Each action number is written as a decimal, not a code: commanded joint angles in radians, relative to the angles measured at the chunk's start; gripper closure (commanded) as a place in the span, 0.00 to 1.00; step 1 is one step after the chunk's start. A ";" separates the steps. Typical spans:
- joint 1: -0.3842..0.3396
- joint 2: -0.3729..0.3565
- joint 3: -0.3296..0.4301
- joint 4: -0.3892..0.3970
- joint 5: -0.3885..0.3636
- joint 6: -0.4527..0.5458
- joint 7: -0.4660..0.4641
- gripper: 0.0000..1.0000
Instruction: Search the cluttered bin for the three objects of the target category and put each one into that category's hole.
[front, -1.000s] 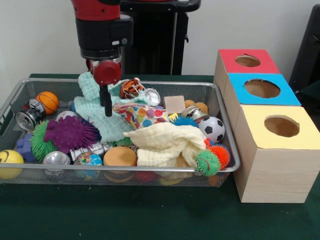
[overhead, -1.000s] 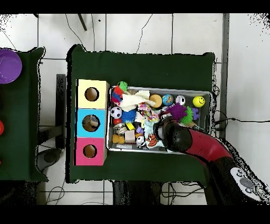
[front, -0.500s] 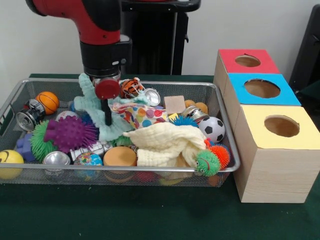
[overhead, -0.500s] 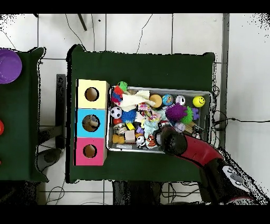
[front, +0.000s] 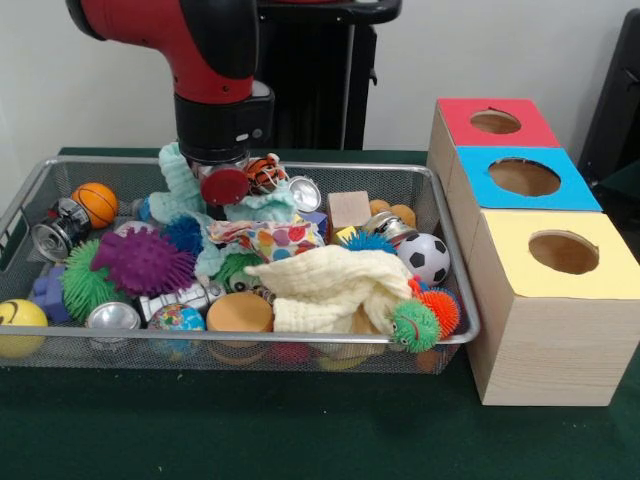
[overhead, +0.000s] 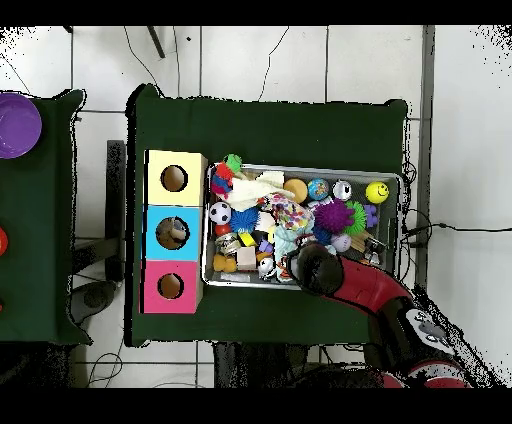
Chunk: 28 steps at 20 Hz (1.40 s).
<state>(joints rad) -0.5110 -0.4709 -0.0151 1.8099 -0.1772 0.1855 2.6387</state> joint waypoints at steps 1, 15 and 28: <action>-0.013 0.062 -0.021 -0.058 -0.021 0.018 0.013 1.00; -0.270 -0.212 0.115 -0.136 -0.121 0.362 -0.334 1.00; -0.278 -0.327 0.151 -0.056 -0.109 0.483 -0.201 1.00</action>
<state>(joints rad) -0.8132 -0.7257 0.0666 1.7359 -0.2670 0.5735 2.5823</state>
